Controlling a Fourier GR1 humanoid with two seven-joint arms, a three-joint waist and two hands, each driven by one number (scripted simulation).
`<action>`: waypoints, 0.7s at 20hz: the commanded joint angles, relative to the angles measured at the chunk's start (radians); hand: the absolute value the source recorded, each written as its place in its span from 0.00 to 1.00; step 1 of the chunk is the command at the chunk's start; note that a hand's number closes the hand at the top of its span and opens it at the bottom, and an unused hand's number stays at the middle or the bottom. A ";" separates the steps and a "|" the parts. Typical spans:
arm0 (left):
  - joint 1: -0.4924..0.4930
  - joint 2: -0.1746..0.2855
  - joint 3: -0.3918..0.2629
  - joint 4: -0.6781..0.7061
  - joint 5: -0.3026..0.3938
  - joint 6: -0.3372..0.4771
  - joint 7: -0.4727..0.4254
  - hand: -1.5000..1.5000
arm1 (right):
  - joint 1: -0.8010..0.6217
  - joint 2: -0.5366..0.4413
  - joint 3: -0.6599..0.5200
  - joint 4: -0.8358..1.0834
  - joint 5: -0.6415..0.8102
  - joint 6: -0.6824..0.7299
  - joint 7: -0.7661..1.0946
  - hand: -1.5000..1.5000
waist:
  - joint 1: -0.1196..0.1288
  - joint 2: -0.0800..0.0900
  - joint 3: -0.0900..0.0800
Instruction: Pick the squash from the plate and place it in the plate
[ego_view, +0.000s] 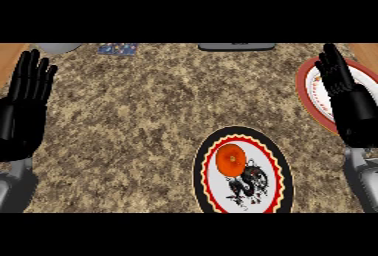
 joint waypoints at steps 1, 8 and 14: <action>-0.064 -0.011 -0.014 0.127 -0.033 -0.047 0.003 0.50 | -0.072 0.094 0.059 0.012 0.040 -0.046 0.082 0.00 | 0.017 -0.004 0.001; -0.002 0.017 -0.123 0.132 -0.105 -0.008 0.158 0.50 | -0.180 -0.046 0.373 0.051 0.389 0.029 0.109 1.00 | 0.058 -0.004 -0.035; -0.014 -0.048 -0.186 0.197 -0.168 0.026 0.203 0.50 | 0.012 0.426 0.575 0.198 0.500 -0.328 0.202 0.00 | 0.023 -0.004 0.001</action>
